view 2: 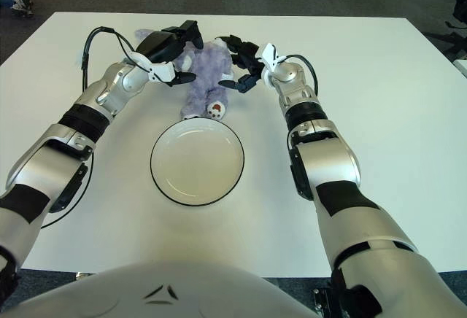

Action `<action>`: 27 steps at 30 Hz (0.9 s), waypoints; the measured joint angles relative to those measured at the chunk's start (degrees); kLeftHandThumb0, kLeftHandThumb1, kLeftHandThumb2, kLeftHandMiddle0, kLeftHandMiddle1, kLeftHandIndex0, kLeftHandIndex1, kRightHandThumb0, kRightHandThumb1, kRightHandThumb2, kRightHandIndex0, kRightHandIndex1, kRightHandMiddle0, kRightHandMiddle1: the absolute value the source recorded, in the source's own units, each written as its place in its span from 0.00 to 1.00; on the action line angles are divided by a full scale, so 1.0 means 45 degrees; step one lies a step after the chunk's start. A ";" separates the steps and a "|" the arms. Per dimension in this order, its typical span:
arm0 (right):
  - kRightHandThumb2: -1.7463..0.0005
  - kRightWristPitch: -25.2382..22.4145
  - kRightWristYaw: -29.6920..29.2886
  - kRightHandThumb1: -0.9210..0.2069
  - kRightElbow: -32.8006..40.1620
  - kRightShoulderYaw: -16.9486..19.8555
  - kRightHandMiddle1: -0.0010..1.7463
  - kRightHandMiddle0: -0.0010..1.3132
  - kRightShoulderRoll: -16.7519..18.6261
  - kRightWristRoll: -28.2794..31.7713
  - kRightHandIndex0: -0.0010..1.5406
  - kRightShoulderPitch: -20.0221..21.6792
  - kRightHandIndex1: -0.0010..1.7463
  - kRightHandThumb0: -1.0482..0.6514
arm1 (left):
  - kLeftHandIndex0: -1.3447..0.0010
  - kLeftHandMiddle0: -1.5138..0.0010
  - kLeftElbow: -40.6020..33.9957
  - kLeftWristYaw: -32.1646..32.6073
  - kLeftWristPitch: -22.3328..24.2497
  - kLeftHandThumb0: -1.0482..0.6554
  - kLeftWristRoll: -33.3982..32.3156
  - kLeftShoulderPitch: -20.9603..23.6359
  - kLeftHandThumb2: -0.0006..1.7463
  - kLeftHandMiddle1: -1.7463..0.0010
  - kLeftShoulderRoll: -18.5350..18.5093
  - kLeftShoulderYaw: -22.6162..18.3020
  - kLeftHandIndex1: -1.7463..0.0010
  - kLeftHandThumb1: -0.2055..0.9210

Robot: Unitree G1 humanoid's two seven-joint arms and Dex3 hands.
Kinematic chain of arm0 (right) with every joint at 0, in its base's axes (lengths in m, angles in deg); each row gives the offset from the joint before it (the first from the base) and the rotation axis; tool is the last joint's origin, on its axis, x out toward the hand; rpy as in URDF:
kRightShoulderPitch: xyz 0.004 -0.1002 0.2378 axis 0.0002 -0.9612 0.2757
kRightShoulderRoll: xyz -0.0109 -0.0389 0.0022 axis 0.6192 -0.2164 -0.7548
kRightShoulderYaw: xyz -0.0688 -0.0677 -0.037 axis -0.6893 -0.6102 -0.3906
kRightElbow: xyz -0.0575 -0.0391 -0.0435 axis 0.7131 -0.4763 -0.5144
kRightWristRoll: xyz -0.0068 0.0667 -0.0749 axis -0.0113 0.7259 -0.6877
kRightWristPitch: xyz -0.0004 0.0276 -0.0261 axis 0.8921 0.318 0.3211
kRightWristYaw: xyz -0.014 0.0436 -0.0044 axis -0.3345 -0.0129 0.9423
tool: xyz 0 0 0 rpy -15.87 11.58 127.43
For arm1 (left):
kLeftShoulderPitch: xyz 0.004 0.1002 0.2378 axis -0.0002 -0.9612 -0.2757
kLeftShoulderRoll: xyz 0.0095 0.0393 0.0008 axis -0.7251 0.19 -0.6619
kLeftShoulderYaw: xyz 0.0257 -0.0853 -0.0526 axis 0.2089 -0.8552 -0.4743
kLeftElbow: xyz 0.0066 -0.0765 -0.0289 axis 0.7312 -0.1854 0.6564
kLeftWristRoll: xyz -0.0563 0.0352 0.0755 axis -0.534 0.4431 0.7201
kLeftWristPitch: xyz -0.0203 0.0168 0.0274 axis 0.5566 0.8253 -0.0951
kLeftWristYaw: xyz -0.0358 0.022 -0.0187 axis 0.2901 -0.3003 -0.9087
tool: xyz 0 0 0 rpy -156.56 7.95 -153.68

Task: Put the doll into the plate.

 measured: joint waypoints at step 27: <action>0.39 0.0475 -0.2264 0.58 -0.0170 -0.1543 0.92 0.13 -0.0309 -0.2315 0.33 0.0458 0.94 0.35 | 1.00 1.00 -0.0717 -0.0369 -0.0099 0.73 0.0013 -0.0279 0.82 0.05 -0.0047 -0.0107 0.17 0.27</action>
